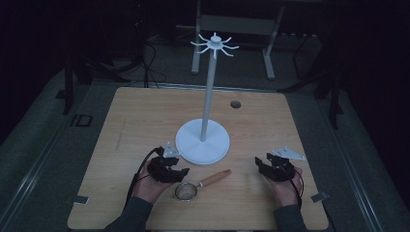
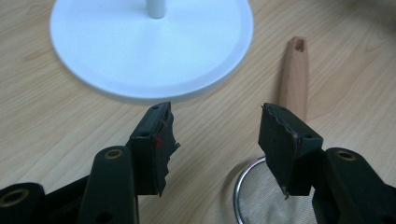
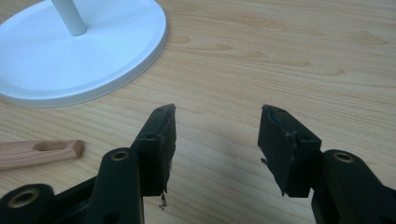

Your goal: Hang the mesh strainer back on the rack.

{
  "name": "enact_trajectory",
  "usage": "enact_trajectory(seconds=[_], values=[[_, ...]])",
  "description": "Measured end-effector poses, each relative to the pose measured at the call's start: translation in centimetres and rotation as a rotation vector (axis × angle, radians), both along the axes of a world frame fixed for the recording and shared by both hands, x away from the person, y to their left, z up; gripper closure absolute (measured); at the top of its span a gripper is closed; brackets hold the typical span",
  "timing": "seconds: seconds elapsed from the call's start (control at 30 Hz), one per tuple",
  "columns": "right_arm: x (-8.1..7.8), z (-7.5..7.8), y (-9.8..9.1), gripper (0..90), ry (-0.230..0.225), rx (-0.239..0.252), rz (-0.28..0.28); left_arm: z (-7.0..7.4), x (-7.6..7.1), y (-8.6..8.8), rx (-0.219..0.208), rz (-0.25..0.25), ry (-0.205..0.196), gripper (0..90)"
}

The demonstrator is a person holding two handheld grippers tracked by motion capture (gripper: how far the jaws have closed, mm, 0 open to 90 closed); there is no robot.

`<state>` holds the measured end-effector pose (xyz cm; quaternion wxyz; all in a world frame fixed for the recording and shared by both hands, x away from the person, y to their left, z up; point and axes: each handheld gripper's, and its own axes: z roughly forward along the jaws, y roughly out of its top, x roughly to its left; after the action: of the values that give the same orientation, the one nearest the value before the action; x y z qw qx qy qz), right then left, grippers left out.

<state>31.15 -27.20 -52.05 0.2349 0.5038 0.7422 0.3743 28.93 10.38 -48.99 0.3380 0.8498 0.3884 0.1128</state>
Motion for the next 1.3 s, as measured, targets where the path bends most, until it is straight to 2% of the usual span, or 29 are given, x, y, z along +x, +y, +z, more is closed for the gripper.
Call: enact_trajectory(seconds=[0.3,0.67,0.87,0.93,1.1,1.2,1.3], values=[[0.2,0.1,-0.6,47.2,0.017,0.012,-0.004,0.9,1.1,-1.8,0.053,-0.044,0.026,45.3],[0.3,0.2,-1.3,47.3,0.024,0.016,-0.016,1.3,2.1,-4.3,0.142,-0.135,0.066,47.4],[0.3,0.3,-1.5,47.4,0.026,0.018,-0.020,1.2,2.5,-5.7,0.191,-0.180,0.102,52.0],[0.3,0.3,-1.6,47.4,0.027,0.019,-0.021,1.2,2.8,-6.3,0.214,-0.206,0.128,53.4],[0.3,0.3,-1.7,47.4,0.029,0.022,-0.025,1.1,3.2,-7.0,0.242,-0.230,0.158,55.5],[0.3,0.3,-1.7,47.4,0.028,0.022,-0.026,0.9,3.5,-7.7,0.285,-0.260,0.186,57.3],[0.4,0.3,-1.7,47.4,0.029,0.021,-0.028,0.8,3.6,-8.0,0.299,-0.268,0.198,57.9]])
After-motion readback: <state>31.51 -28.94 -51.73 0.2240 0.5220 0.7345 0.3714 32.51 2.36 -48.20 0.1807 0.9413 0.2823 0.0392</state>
